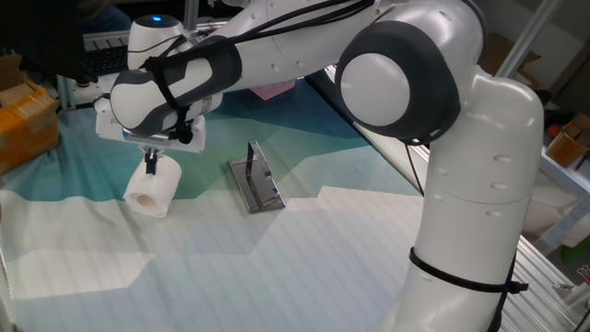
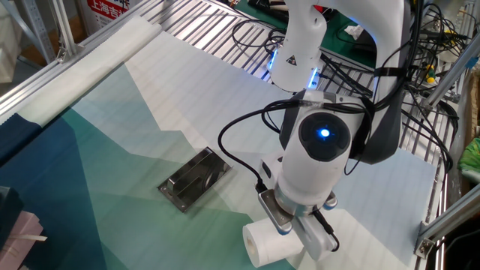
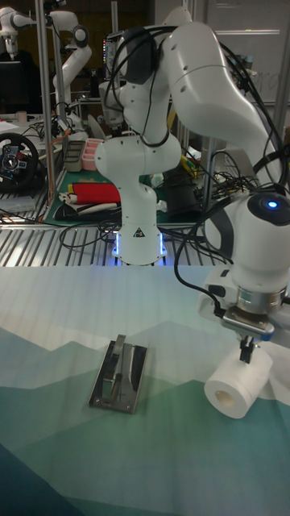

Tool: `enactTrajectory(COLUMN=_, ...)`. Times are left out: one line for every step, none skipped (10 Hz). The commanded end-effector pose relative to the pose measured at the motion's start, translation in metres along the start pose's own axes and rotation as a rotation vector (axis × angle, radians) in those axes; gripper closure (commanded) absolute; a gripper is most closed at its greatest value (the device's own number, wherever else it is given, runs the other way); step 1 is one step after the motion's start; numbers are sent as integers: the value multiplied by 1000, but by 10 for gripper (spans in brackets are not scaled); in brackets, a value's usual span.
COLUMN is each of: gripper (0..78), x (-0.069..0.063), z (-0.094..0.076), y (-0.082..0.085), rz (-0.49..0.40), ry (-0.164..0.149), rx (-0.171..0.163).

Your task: Put the toilet paper on its holder

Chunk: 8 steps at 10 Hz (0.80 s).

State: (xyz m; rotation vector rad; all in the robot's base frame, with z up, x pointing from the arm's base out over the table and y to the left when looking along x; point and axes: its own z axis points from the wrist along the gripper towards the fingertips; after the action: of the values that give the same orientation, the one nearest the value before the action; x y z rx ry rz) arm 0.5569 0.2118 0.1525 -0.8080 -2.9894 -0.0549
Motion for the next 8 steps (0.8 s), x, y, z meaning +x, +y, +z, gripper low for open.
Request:
enactTrajectory(gripper=776, x=-3, z=-1, y=4, rz=-3, ry=-8, rx=-6)
enactTrajectory(gripper=776, x=-3, z=-1, y=4, rz=0, ry=-8, rx=-6)
enactTrajectory(gripper=776, x=-3, z=-1, y=4, rz=6, ry=-10, rx=-2)
enactTrajectory(gripper=776, x=-3, z=-1, y=4, rz=11, ry=-11, rx=0)
enactTrajectory(gripper=2, x=-3, z=0, y=4, rz=6, ry=-9, rx=0)
enactTrajectory(gripper=2, x=-3, z=0, y=4, rz=6, ry=-9, rx=0)
enactTrajectory(gripper=2, x=-3, z=0, y=4, rz=6, ry=-9, rx=0)
enactTrajectory(gripper=2, x=-3, z=0, y=4, rz=6, ry=-9, rx=0)
